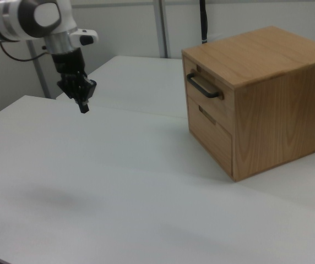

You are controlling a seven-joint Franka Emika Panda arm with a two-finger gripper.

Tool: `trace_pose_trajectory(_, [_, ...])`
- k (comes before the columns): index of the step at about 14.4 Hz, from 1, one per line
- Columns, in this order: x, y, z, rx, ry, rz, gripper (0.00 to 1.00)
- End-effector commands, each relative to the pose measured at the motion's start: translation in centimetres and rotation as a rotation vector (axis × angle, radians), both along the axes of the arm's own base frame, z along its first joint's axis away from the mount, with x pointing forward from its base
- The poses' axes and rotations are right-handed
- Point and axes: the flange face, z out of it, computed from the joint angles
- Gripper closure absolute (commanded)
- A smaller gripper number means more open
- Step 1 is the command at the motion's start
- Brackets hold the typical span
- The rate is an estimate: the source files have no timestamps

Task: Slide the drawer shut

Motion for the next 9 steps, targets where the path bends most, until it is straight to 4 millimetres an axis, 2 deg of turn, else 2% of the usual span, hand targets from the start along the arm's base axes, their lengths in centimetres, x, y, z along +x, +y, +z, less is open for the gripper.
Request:
trace_pose_trajectory(1, [-3.7,-1.2,1.6,0.019,0.018,0.036,0.83])
trace_pose_trajectory(2, [-3.7,-1.5,1.7,0.020,0.015,0.029,0.53])
trace_pose_trajectory(3, [-3.6,-2.3,1.8,0.021,0.010,0.014,0.28])
trace_pose_trajectory(5, [-3.6,-3.2,2.5,0.023,-0.004,-0.011,0.00])
trace_pose_trajectory(9, [-3.6,-2.5,2.5,0.077,-0.008,-0.013,0.00])
